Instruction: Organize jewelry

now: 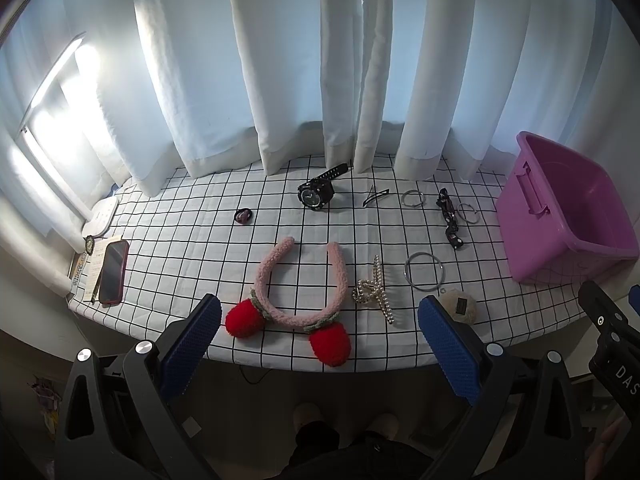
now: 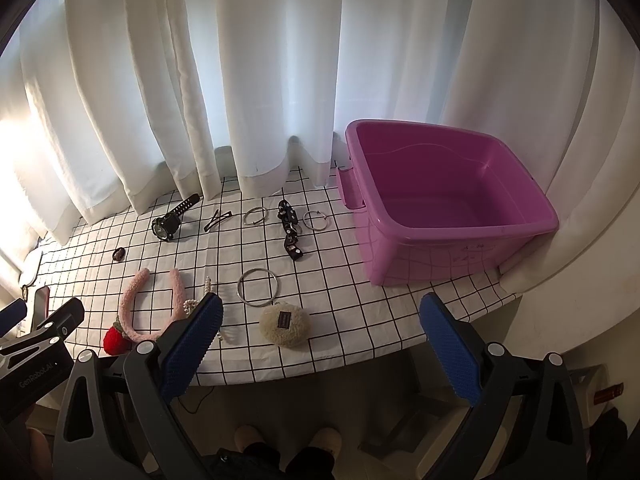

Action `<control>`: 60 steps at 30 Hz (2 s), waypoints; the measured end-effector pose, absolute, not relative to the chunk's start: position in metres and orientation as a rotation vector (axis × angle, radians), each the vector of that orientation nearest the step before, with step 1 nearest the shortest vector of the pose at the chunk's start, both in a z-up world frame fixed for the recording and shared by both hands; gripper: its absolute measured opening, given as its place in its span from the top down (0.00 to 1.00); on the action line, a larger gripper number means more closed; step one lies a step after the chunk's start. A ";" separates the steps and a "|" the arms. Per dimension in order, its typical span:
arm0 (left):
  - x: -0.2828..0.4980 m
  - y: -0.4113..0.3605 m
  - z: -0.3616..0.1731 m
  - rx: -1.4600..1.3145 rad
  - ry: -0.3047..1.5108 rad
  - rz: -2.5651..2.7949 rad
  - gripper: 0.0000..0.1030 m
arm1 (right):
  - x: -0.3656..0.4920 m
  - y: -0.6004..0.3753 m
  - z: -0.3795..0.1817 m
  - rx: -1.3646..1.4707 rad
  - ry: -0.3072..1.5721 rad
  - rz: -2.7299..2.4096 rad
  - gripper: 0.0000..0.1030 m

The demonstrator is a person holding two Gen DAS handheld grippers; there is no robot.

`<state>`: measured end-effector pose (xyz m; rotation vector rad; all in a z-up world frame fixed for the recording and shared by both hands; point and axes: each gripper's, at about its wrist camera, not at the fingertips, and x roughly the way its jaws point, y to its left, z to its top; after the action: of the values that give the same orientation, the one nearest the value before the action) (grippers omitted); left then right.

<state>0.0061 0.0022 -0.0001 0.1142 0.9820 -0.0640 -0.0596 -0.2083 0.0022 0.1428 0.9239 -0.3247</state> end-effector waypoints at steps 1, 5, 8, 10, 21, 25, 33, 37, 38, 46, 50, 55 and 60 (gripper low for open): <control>0.006 0.002 0.000 0.113 0.982 -0.063 0.06 | -0.060 -0.208 0.002 0.143 0.924 -0.324 0.08; 0.006 0.002 -0.001 0.113 0.981 -0.062 0.06 | -0.060 -0.207 0.001 0.144 0.924 -0.324 0.08; 0.007 0.002 -0.001 0.112 0.982 -0.062 0.06 | -0.060 -0.206 0.001 0.143 0.924 -0.325 0.08; 0.007 0.001 -0.001 0.114 0.982 -0.062 0.06 | -0.060 -0.206 0.001 0.142 0.924 -0.325 0.08; 0.006 0.001 -0.001 0.116 0.976 -0.063 0.06 | -0.060 -0.205 0.002 0.144 0.921 -0.326 0.08; 0.006 0.002 -0.002 0.115 0.978 -0.062 0.06 | -0.059 -0.205 0.002 0.144 0.922 -0.322 0.08; 0.006 0.017 -0.013 0.078 1.008 -0.043 0.06 | -0.056 -0.203 -0.011 0.159 0.937 -0.264 0.08; 0.007 0.035 -0.029 0.048 1.044 -0.012 0.06 | -0.054 -0.201 -0.031 0.192 0.964 -0.212 0.08; 0.007 0.040 -0.035 0.043 1.053 0.001 0.06 | -0.054 -0.201 -0.036 0.202 0.967 -0.197 0.08; 0.006 0.092 -0.097 -0.053 1.107 0.066 0.06 | -0.060 -0.189 -0.090 0.160 0.964 -0.102 0.08; -0.001 0.114 -0.124 -0.101 1.060 0.094 0.06 | -0.058 -0.191 -0.127 0.183 1.030 -0.065 0.09; 0.006 0.129 -0.149 -0.116 1.048 0.105 0.06 | -0.054 -0.194 -0.160 0.191 1.053 -0.078 0.09; 0.029 0.135 -0.171 -0.199 1.070 0.094 0.06 | -0.038 -0.197 -0.186 0.168 1.091 -0.095 0.09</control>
<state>0.0294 0.1346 -0.1713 -0.1988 1.0695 0.0940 -0.0378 -0.1968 -0.1861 0.1680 1.0911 -0.0945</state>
